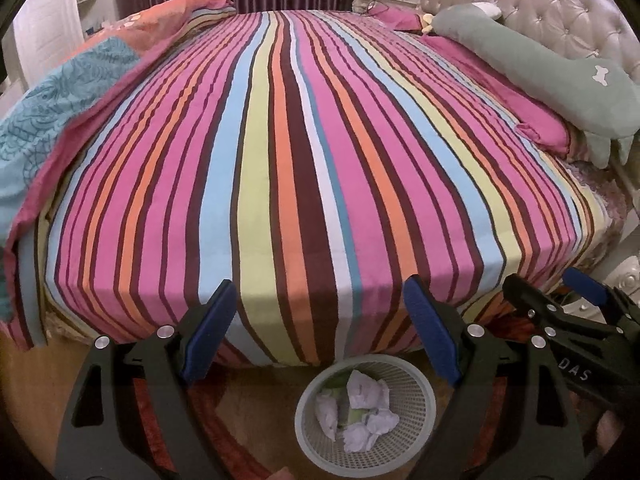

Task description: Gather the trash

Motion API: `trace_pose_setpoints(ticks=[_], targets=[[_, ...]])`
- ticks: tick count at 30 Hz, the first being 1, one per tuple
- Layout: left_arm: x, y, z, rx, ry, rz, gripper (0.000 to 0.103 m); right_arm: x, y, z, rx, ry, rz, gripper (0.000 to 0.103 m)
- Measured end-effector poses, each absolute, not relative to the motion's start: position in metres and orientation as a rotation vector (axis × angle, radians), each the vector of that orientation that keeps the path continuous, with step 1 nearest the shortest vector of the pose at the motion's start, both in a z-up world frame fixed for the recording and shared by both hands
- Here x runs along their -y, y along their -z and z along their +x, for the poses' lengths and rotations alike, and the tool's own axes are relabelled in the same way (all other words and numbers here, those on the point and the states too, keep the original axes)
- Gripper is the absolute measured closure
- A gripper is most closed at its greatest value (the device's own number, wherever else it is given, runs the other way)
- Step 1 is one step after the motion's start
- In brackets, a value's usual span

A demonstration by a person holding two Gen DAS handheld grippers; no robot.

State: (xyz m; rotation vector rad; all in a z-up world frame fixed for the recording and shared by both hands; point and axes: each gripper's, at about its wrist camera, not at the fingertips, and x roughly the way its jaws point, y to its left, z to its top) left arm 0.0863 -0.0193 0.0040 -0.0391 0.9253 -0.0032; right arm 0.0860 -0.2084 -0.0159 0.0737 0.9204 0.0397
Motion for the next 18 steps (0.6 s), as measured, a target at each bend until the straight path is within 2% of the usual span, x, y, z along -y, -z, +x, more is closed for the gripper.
trace_pose_setpoints(ticks=[13,15,18], targets=[[0.0184,-0.0109,0.0785,-0.920,0.016,-0.061,0.020,0.2071,0.0087,0.0809,-0.899,-0.045,0.072,0.008],[0.0187,-0.0114,0.0787,-0.921,-0.004,-0.049,0.013,0.2076,0.0082,0.0810,-0.898,-0.046,0.074,0.008],[0.0193,-0.0123,0.0774,-0.918,0.004,-0.051,0.013,0.2079,0.0074,0.0806,-0.896,-0.046,0.075,0.008]])
